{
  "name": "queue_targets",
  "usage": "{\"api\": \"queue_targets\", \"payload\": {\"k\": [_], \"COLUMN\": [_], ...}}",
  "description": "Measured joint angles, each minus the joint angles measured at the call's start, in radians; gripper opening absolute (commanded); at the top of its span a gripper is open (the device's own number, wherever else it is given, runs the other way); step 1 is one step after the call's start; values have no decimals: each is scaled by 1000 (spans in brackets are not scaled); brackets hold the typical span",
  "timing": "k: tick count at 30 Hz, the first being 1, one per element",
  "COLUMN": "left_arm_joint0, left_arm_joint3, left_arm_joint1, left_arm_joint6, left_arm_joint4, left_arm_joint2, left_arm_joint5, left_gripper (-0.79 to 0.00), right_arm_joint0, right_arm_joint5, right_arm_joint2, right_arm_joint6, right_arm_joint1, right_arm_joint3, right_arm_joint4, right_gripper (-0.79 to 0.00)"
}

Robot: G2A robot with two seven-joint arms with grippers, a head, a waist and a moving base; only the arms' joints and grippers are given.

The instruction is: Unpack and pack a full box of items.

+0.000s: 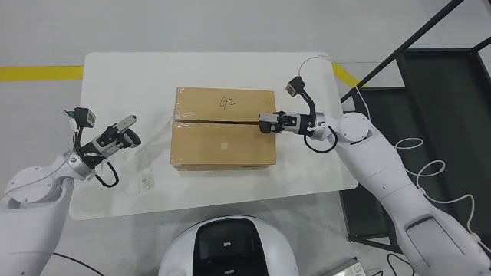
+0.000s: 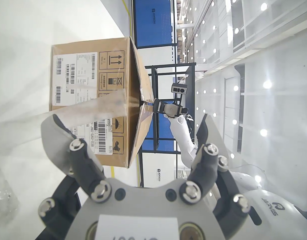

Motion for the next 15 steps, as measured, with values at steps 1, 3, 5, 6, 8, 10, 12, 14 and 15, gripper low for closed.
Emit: {"api": "queue_targets", "payload": {"k": [1,3,5,6,8,10,12,14,15], "left_arm_joint0": [0,0,0,0,0,0,0,0,0], "left_arm_joint3": [0,0,0,0,0,0,0,0,0], "left_arm_joint1": [0,0,0,0,0,0,0,0,0], "left_arm_joint6": [0,0,0,0,0,0,0,0,0], "left_arm_joint4": [0,0,0,0,0,0,0,0,0], "left_arm_joint2": [0,0,0,0,0,0,0,0,0], "left_arm_joint5": [0,0,0,0,0,0,0,0,0], "left_gripper": [0,0,0,0,0,0,0,0,0], "right_arm_joint0": [0,0,0,0,0,0,0,-3,-9], "right_arm_joint5": [0,0,0,0,0,0,0,4,14], "right_arm_joint2": [0,0,0,0,0,0,0,1,3], "right_arm_joint6": [0,0,0,0,0,0,0,-5,-20], "right_arm_joint1": [0,0,0,0,0,0,0,0,-1], "right_arm_joint3": [0,0,0,0,0,0,0,-2,-9], "right_arm_joint4": [0,0,0,0,0,0,0,1,3], "right_gripper": [0,0,0,0,0,0,0,0,0]}}
